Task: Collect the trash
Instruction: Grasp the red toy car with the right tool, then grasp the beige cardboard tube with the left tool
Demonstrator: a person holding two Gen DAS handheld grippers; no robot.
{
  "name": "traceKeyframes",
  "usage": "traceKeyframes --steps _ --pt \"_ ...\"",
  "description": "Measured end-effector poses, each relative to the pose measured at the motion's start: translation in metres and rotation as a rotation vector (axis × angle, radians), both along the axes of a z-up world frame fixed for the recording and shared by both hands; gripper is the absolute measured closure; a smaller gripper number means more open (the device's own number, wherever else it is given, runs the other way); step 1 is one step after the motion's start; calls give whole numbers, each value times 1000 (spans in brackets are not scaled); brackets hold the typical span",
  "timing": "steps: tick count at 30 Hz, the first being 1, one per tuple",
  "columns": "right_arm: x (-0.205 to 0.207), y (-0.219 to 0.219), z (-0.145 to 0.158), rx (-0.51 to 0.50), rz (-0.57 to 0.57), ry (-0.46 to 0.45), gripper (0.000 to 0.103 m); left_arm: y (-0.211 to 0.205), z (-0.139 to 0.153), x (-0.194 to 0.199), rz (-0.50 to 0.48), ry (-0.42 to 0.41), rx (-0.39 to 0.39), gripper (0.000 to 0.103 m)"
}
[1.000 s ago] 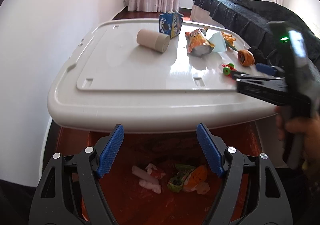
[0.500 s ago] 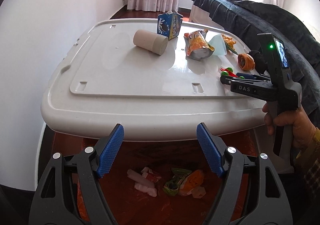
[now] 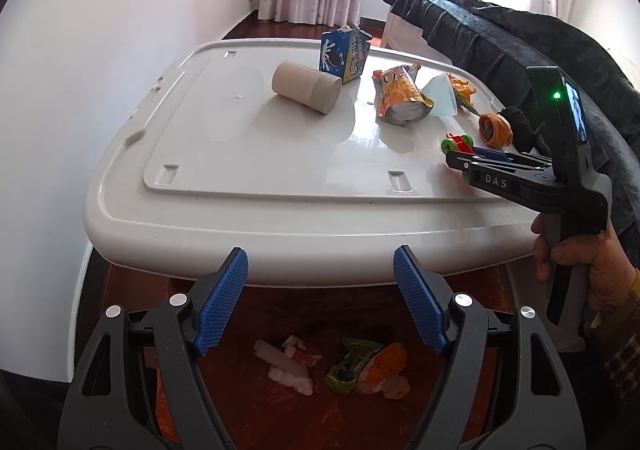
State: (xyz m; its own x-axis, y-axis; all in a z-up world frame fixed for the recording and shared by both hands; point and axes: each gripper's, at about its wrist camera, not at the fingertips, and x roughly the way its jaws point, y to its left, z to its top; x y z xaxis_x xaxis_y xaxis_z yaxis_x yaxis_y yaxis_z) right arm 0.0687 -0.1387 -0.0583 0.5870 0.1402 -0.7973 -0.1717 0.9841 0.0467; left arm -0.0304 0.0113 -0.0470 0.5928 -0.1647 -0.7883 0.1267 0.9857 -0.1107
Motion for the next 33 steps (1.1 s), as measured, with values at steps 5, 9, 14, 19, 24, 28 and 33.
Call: traceKeyframes --steps 5,9,14,19,24,28,33 --pt "-5 2 18 13 6 -43 66 0 5 16 7 2 -3 29" --pt "-9 0 37 28 -2 -91 66 0 16 59 27 -18 -9 27" --pt "-12 -3 52 11 -3 -147 66 0 17 123 90 21 -57 23" --pt "-8 -12 56 16 -21 -168 66 -4 3 177 230 101 -151 23" --pt "-7 -22 60 36 -40 -180 66 -18 -11 213 381 125 -172 22" --pt "-7 -24 61 40 -42 -180 66 -29 -15 235 444 111 -129 22" --pt "-8 -23 63 49 -37 -194 66 -32 -28 253 488 98 -48 36"
